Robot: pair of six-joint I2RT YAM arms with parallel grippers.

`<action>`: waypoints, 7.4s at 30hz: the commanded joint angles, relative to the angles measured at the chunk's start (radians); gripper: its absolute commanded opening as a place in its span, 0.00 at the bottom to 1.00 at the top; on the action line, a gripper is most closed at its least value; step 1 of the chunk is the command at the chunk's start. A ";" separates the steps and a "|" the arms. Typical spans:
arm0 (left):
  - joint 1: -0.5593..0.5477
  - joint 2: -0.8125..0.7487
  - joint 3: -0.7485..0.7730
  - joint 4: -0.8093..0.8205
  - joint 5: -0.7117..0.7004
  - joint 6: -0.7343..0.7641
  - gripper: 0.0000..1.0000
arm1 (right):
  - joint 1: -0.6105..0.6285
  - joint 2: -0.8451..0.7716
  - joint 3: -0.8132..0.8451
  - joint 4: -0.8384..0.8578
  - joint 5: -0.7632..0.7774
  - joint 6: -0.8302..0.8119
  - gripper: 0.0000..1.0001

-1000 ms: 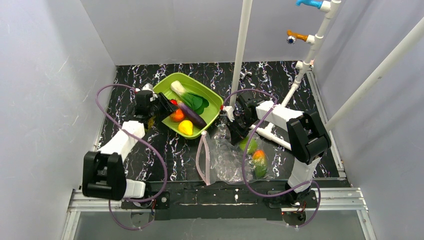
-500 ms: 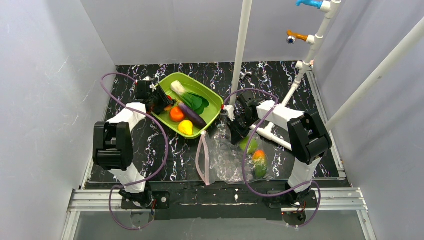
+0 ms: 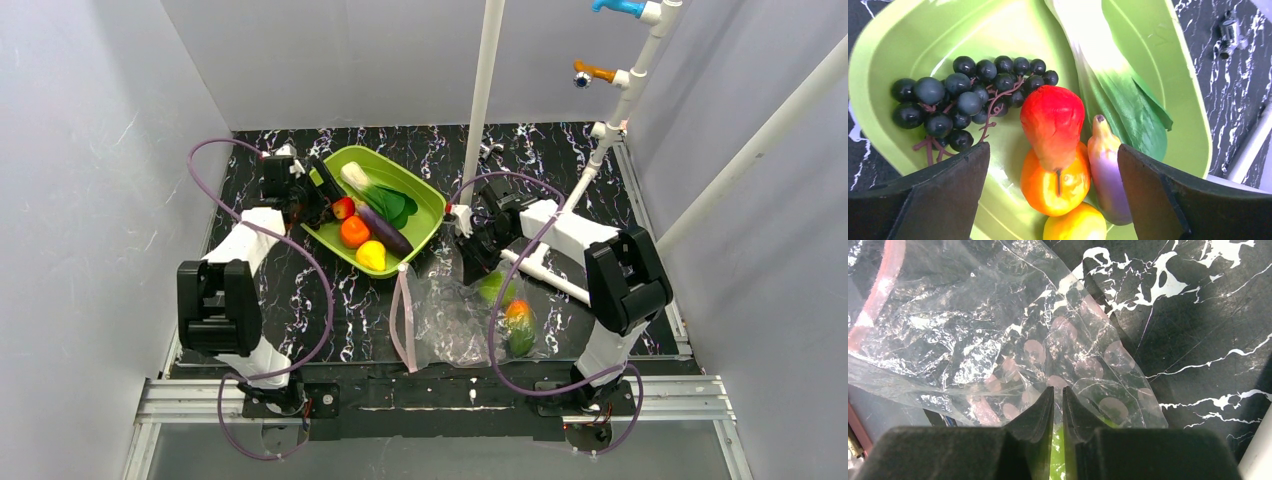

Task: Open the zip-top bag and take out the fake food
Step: Place the fake fruit in the bin, then pick up the fake fruit from the zipper food storage bag.

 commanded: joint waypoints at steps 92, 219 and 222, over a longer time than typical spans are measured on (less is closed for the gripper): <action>-0.602 -0.887 -0.471 -0.190 0.186 -0.166 0.98 | -0.098 -0.703 -0.287 -0.209 -0.293 -0.534 0.63; -0.762 -0.222 -0.722 1.098 0.555 -0.372 0.57 | 0.109 -0.063 -0.044 -0.086 -0.012 -0.652 0.01; -0.762 -0.255 -0.704 1.010 0.563 -0.321 0.60 | 0.106 -0.075 -0.047 -0.093 -0.037 -0.649 0.01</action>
